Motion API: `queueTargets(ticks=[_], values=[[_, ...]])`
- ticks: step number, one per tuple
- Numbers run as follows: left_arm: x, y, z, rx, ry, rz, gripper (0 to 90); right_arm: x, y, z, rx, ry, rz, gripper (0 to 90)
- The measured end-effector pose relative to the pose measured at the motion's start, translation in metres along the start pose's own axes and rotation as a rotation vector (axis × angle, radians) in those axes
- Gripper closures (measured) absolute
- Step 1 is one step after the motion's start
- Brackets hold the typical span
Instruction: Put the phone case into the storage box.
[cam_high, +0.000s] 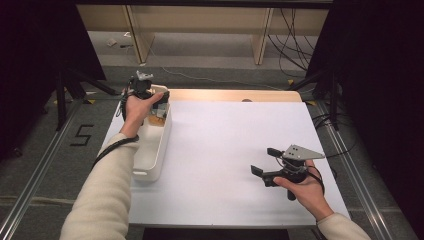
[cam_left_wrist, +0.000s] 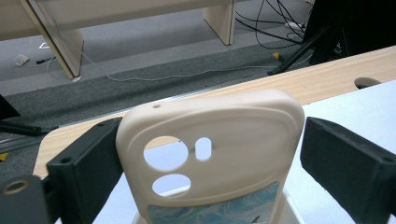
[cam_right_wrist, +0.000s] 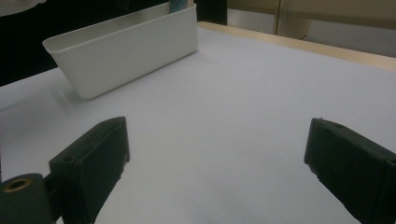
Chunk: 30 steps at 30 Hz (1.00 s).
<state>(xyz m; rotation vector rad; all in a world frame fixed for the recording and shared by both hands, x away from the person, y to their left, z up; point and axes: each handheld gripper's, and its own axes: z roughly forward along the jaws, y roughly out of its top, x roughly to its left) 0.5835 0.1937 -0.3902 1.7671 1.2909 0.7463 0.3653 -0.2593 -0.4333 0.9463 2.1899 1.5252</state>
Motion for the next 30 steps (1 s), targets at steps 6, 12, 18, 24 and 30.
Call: queueTargets(ticks=[6, 12, 18, 24, 30], values=[[-0.002, 0.002, 0.003, 0.001, -0.001, -0.002, 3.9, 0.000, 0.000, 0.000, 0.001, 0.000, 0.001, 7.6], [-0.003, 0.004, 0.005, 0.001, -0.008, 0.004, 0.0, 0.000, 0.000, 0.000, 0.001, 0.000, 0.002, 7.6], [-0.003, 0.006, 0.005, -0.008, -0.008, 0.006, 0.0, 0.000, 0.000, 0.000, 0.001, 0.004, 0.002, 7.6], [-0.003, 0.008, 0.004, -0.019, -0.004, 0.013, 0.0, 0.000, 0.000, 0.000, 0.002, 0.004, 0.001, 7.6], [-0.003, 0.012, 0.002, -0.035, 0.005, 0.021, 0.0, 0.000, 0.000, 0.000, 0.002, 0.005, 0.002, 7.6]])
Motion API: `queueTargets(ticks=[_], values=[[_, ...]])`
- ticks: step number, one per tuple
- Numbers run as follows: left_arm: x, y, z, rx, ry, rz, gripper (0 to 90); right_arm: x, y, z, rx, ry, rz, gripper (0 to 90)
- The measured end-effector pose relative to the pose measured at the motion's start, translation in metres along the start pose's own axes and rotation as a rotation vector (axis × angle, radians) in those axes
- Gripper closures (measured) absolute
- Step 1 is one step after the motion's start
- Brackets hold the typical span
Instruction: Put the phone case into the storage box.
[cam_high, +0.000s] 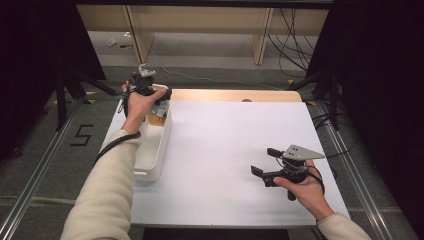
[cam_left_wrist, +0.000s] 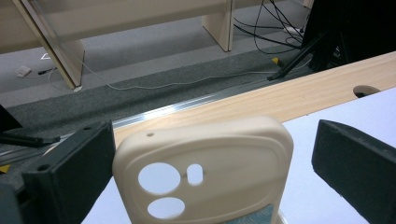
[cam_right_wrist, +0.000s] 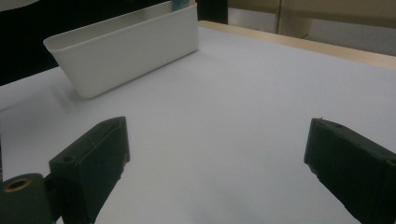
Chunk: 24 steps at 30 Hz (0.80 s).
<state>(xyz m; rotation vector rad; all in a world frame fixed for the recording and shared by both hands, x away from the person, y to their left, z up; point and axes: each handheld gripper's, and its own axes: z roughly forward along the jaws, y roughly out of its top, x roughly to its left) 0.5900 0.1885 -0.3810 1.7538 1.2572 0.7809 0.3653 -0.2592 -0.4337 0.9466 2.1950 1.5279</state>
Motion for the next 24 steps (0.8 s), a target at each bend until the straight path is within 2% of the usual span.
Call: queueTargets(ticks=[17, 24], values=[[-0.002, 0.007, -0.004, -0.034, 0.001, 0.018, 0.0, 0.000, 0.000, 0.001, 0.005, 0.003, -0.001, 7.7], [-0.005, 0.014, -0.011, -0.061, -0.007, 0.028, 0.0, 0.000, 0.000, 0.001, 0.005, 0.001, 0.001, 7.7]])
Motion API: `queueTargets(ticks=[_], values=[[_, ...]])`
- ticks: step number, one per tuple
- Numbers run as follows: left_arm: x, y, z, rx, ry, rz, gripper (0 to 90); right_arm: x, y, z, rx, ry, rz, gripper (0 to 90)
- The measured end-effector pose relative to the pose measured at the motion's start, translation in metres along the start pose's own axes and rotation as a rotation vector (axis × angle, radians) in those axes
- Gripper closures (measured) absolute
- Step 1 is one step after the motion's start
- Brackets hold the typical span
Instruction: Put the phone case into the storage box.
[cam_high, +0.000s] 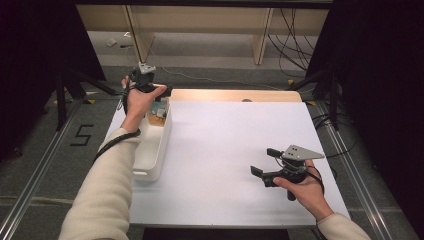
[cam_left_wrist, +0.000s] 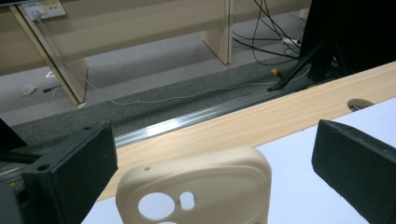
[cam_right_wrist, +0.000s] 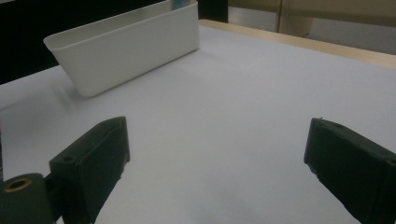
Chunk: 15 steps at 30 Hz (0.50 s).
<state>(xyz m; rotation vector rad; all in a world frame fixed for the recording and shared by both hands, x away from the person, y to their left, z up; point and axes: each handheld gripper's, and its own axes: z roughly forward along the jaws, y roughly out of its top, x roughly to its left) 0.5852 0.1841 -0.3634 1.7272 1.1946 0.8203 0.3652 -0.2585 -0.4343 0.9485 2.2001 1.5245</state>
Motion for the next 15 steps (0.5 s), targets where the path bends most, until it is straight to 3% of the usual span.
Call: queueTargets(ticks=[15], values=[[-0.008, -0.002, -0.038, -0.048, -0.082, -0.012, 0.0, -0.001, 0.001, -0.001, 0.001, -0.007, -0.003, 7.7]])
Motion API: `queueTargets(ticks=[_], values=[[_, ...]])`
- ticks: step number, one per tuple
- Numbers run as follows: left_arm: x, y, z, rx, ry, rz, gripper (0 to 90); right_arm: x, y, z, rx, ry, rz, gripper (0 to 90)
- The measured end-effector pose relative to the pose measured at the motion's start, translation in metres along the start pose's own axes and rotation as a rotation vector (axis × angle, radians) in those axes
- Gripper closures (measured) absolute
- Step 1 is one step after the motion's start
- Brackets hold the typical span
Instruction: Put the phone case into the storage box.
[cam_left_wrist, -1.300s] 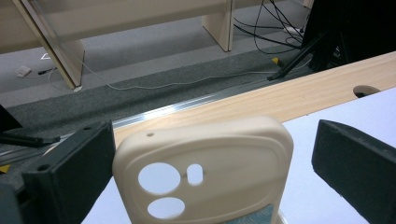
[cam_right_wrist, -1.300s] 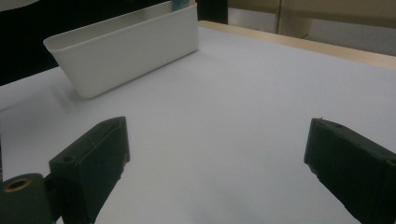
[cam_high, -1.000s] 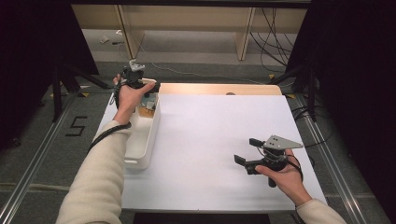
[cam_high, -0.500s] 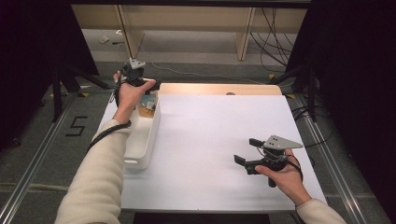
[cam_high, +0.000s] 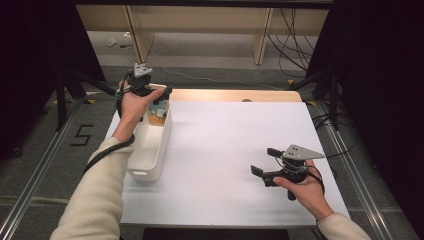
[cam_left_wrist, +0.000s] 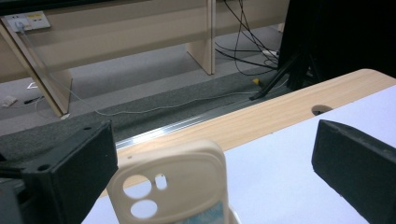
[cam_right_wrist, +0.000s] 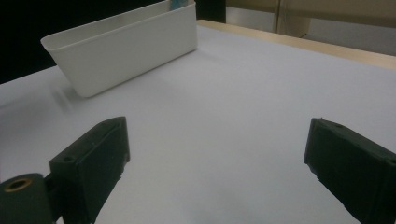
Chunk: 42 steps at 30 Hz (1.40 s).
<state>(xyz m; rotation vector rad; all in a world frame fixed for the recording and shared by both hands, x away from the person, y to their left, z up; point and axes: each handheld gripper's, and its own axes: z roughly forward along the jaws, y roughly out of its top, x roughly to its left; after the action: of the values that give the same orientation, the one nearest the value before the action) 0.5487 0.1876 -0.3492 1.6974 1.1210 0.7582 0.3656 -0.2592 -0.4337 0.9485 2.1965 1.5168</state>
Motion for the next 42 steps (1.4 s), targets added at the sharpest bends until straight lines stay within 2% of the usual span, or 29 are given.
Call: queueTargets(ticks=[1, 4, 5, 7, 13, 22, 28, 32, 38, 42], values=[[-0.002, -0.001, -0.004, 0.001, -0.004, -0.016, 0.0, 0.000, 0.000, 0.000, -0.002, 0.000, 0.000, 7.7], [-0.006, -0.003, -0.014, -0.007, -0.019, 0.004, 0.0, 0.000, 0.001, 0.000, -0.002, -0.002, 0.001, 7.7], [-0.007, -0.004, -0.017, -0.009, -0.020, 0.003, 0.0, 0.000, 0.000, 0.000, -0.002, -0.002, 0.000, 7.7], [-0.010, -0.007, -0.024, -0.023, -0.046, -0.004, 0.2, 0.000, 0.001, -0.001, -0.003, -0.002, 0.002, 7.7], [-0.018, -0.015, -0.044, -0.043, -0.067, 0.012, 0.4, 0.000, 0.001, -0.001, -0.007, -0.006, 0.002, 7.7], [-0.032, -0.038, -0.069, -0.054, -0.132, 0.000, 1.3, -0.001, 0.001, -0.001, -0.009, -0.008, 0.001, 7.7], [-0.044, -0.053, -0.081, -0.049, -0.161, 0.016, 1.4, 0.000, 0.001, -0.001, -0.008, -0.007, 0.001, 7.7], [-0.051, -0.061, -0.089, -0.050, -0.194, 0.021, 1.5, 0.000, 0.001, -0.001, -0.008, -0.007, 0.000, 7.7], [-0.060, -0.072, -0.097, -0.062, -0.213, 0.039, 1.6, 0.000, 0.002, -0.002, -0.008, -0.008, -0.001, 7.7], [-0.064, -0.079, -0.100, -0.070, -0.224, 0.035, 1.6, 0.000, 0.001, -0.001, -0.008, -0.008, 0.000, 7.7]])
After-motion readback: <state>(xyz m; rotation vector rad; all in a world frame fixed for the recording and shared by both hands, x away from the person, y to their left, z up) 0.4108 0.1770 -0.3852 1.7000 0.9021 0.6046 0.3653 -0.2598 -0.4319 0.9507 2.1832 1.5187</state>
